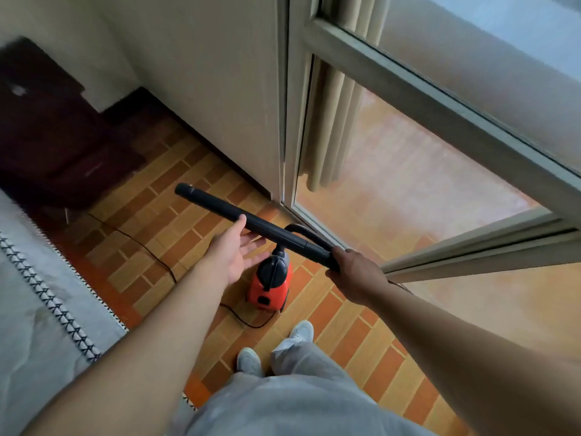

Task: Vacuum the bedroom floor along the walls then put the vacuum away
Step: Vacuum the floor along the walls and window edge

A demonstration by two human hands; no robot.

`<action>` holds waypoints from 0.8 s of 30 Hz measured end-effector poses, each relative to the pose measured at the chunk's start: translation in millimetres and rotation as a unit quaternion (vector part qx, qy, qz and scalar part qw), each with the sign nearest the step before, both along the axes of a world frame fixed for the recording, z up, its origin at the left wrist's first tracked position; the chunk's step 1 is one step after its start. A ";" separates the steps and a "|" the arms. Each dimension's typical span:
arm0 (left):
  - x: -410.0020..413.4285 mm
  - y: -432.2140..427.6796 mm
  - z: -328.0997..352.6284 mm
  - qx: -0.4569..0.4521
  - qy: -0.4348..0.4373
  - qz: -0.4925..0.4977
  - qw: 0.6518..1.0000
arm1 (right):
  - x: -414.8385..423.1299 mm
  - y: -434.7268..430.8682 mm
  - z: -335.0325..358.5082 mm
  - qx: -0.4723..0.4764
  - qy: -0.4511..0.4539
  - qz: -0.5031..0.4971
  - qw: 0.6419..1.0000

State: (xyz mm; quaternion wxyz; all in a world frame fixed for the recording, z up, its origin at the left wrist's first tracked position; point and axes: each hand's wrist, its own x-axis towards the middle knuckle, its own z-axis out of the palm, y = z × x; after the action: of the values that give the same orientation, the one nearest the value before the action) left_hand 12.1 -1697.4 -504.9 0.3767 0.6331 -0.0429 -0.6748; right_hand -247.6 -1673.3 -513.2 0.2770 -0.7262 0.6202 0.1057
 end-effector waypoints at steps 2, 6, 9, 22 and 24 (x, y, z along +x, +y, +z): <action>5.4 9.2 -4.9 0.006 -0.001 0.022 1.000 | 1.7 9.7 -0.6 0.003 0.005 0.018 1.000; 11.1 30.1 -16.2 0.014 -0.001 0.046 0.999 | 9.4 27.0 -10.3 0.020 0.005 0.046 0.999; 10.5 44.0 -23.2 0.025 -0.006 0.065 0.998 | 15.3 36.7 -21.4 0.053 -0.002 0.049 0.997; -22.2 55.4 -128.9 0.069 -0.091 0.143 0.983 | 24.3 28.8 -146.7 0.209 -0.022 0.057 0.976; -24.2 61.0 -151.8 0.076 -0.099 0.111 0.986 | 33.1 33.1 -169.6 0.213 -0.024 0.040 0.976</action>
State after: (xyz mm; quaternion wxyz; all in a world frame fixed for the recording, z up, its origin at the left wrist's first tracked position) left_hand -12.1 -1636.5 -656.6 0.3941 0.7245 0.0416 -0.5640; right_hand -214.6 -1640.2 -682.9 0.4356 -0.6772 0.5472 0.2285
